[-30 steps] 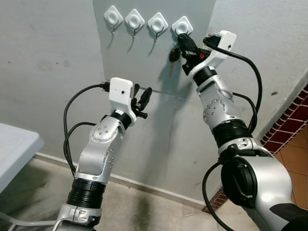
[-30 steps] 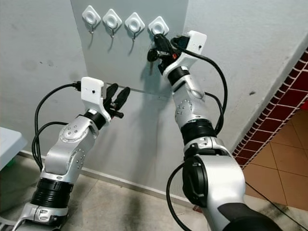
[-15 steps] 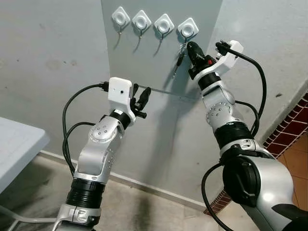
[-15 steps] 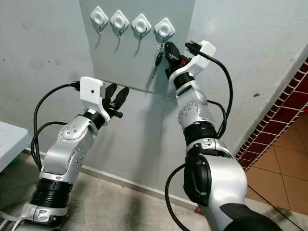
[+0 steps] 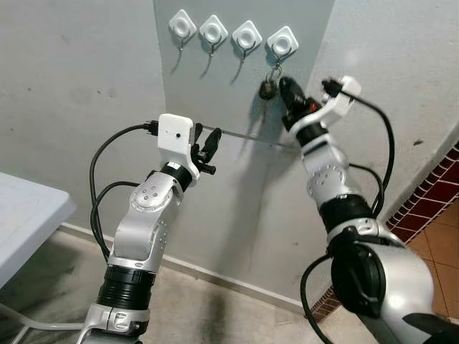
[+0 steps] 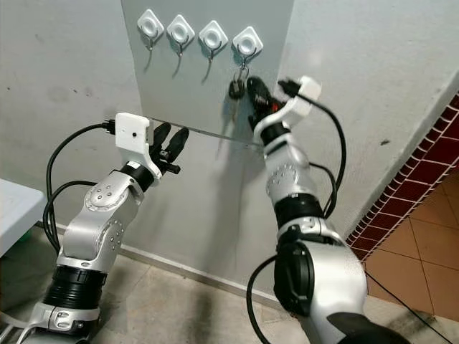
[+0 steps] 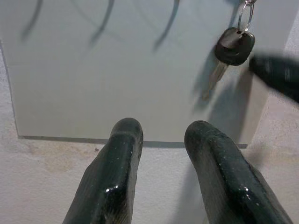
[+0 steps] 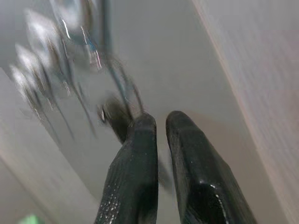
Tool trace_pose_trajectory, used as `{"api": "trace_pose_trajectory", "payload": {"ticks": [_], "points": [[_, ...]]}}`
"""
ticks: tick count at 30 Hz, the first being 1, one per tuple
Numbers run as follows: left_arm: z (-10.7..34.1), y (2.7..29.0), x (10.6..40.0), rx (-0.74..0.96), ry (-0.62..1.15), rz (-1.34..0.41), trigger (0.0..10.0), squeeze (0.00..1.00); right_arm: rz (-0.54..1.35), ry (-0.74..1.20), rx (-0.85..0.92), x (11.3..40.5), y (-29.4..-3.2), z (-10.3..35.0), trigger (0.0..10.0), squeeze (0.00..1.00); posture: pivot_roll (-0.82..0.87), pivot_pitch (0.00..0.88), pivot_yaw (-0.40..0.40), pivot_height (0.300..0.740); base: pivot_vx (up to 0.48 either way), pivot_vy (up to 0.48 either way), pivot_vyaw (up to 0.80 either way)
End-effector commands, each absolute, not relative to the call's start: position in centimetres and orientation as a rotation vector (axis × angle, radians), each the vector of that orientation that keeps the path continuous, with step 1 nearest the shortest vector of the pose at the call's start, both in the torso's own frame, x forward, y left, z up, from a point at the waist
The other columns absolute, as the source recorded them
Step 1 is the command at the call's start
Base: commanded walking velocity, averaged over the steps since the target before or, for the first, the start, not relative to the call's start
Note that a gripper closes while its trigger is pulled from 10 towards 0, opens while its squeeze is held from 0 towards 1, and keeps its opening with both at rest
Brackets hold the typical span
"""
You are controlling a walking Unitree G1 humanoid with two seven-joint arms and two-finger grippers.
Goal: Hang keys on a hook
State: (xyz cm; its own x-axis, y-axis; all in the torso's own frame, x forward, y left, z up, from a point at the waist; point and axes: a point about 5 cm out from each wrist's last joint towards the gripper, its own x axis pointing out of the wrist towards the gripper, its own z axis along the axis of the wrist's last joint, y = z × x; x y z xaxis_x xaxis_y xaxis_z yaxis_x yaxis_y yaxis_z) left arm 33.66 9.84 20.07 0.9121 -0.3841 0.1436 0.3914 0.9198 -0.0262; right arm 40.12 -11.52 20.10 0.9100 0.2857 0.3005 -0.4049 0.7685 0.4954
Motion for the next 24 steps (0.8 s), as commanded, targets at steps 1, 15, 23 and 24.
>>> {"api": "trace_pose_trajectory", "payload": {"ticks": [1,15,23,24], "points": [[20.1,10.0,33.6,-0.038,-0.142,-0.389,10.0,0.00,0.385,-0.241,0.541,40.0,-11.5,20.5,10.0,1.00,0.14,0.000,-0.039,0.740,0.000,0.000,0.00],[15.7,11.2,33.6,-0.067,-0.029,-0.298,10.0,0.00,0.355,-0.197,0.376,37.3,-12.7,15.5,10.0,1.00,0.13,0.000,-0.034,0.740,0.000,0.000,0.00],[9.9,12.1,32.8,-0.028,0.109,-0.242,10.0,0.00,0.282,-0.019,0.252,33.8,-14.8,8.7,10.0,1.00,0.12,0.000,-0.030,0.740,0.000,0.000,0.00],[9.3,12.2,32.6,-0.030,0.119,-0.242,10.0,0.00,0.275,0.010,0.249,33.4,-15.0,7.8,10.0,1.00,0.12,0.000,-0.028,0.740,0.000,0.000,0.00]]}}
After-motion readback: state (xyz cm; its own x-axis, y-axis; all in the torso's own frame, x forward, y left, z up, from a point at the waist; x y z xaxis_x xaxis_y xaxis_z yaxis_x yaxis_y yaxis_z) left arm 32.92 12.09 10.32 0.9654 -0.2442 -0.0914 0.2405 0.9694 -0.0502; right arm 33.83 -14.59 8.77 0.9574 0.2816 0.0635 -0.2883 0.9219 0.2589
